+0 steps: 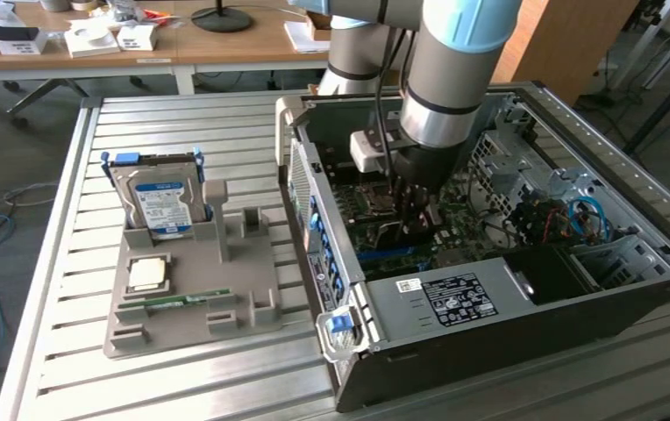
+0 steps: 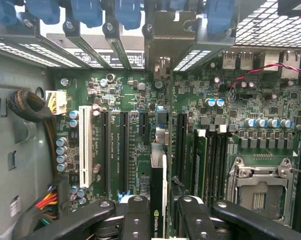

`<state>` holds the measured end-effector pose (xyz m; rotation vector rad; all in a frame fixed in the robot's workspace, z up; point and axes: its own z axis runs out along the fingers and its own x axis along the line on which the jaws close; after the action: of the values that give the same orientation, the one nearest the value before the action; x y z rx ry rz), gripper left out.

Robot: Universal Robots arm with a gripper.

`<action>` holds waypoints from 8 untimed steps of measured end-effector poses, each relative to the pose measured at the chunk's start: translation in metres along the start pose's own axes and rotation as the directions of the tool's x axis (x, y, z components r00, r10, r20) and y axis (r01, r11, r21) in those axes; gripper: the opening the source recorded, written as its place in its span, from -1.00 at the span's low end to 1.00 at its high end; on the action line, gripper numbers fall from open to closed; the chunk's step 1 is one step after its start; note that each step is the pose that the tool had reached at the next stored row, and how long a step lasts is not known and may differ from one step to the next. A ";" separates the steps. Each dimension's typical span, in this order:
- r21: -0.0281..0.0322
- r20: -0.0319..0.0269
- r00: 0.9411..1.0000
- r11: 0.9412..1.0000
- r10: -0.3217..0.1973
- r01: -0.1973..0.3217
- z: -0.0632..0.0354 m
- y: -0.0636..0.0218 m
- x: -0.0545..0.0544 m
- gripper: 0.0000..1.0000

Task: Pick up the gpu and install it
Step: 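Insert the gpu into the slot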

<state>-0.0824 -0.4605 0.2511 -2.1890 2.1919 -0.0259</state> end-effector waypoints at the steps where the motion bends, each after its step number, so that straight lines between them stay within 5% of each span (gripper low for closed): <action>1: 0.000 0.000 1.000 1.000 0.000 0.000 0.0005 0.0000 0.000 -0.48; 8: 0.000 0.000 1.000 1.000 0.000 0.000 0.0024 0.0001 0.000 -0.48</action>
<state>-0.0825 -0.4605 0.2487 -2.1888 2.1918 -0.0256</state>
